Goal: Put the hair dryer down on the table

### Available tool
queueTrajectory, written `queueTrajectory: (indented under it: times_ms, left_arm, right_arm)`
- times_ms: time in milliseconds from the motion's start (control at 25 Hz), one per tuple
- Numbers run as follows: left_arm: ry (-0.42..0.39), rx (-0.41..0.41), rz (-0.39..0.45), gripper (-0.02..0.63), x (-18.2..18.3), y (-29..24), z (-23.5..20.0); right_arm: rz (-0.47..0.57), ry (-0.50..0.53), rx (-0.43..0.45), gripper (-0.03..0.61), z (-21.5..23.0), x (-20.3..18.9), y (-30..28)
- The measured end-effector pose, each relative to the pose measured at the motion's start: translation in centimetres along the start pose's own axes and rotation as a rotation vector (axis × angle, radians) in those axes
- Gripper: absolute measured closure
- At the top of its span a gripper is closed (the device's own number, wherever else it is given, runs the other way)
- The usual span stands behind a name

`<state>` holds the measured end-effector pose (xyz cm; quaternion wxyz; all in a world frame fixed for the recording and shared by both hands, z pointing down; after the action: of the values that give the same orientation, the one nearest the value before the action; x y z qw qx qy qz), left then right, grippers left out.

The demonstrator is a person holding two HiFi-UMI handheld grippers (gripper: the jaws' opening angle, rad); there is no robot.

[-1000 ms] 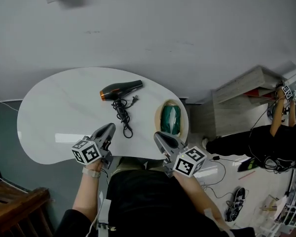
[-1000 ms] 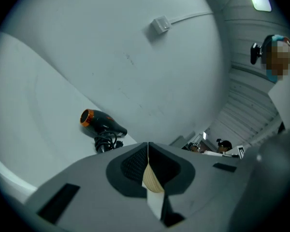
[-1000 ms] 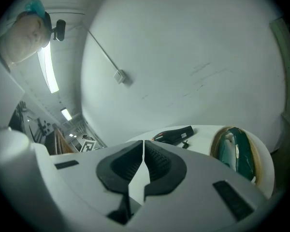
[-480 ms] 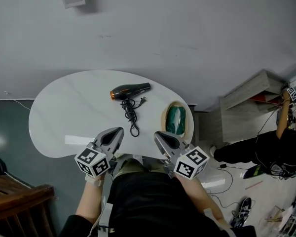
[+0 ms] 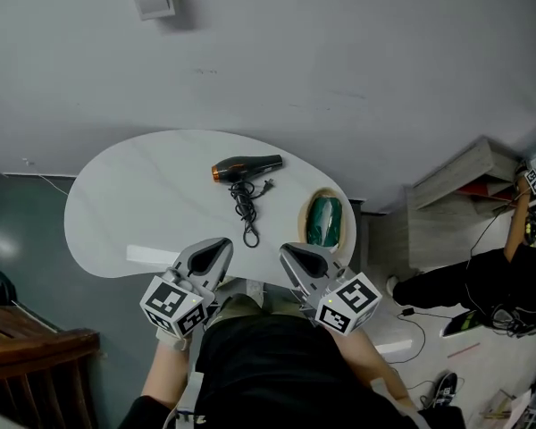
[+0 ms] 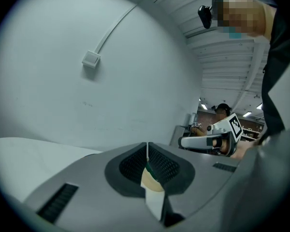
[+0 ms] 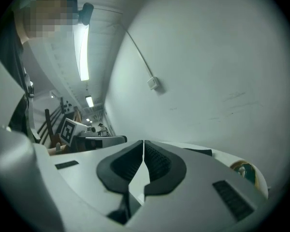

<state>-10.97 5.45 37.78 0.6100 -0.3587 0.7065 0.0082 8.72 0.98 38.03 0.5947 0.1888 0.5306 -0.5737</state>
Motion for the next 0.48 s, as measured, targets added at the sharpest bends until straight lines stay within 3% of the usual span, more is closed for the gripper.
queueTrajectory:
  times_ms: [480]
  left_arm:
    - [-0.033,0.043,0.018,0.603,-0.6,0.7,1.4]
  right_arm:
    - [-0.003,0.152,-0.049,0.557,-1.8,0.3,1.5]
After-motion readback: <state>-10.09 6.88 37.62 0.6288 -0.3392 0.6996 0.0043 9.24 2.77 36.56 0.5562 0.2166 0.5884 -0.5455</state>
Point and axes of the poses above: the fingertips, and each gripper's own axes: y backward along the fingers, z to its right, x out of its top, the point moved 7 cm from there along y, backward along the fingers, and after that the axes turned 15 degrees about -z, right-handed, at the moved point
